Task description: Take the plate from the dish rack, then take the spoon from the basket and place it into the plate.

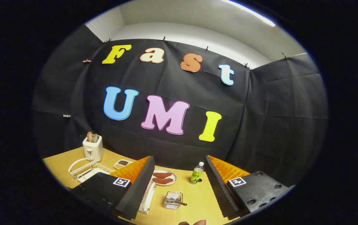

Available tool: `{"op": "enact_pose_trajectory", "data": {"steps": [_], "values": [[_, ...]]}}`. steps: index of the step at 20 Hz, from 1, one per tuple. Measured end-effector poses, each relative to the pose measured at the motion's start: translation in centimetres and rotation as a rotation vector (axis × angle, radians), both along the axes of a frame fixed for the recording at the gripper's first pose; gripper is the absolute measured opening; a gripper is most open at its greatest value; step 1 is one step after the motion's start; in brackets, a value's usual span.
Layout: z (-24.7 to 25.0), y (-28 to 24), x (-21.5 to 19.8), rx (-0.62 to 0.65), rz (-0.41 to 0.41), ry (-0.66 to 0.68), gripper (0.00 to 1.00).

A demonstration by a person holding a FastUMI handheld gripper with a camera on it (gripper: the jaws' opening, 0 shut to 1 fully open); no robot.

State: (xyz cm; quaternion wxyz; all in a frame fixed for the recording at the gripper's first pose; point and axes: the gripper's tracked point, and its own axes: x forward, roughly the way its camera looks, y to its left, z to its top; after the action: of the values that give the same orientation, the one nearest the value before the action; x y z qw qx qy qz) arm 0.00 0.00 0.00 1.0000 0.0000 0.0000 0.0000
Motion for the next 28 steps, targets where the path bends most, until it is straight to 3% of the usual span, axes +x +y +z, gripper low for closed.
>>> {"op": "enact_pose_trajectory", "data": {"steps": [12, 21, 24, 28], "values": [[-0.7, 1.0, -0.3, -0.001, 0.010, 0.039, 0.98], [-1.2, 3.0, 1.6, 0.049, 0.077, 0.039, 0.98], [-2.6, 5.6, 3.9, 0.071, 0.150, 0.118, 0.98], [-8.1, 8.0, 6.5, 0.132, 0.201, 0.377, 0.98]]}}
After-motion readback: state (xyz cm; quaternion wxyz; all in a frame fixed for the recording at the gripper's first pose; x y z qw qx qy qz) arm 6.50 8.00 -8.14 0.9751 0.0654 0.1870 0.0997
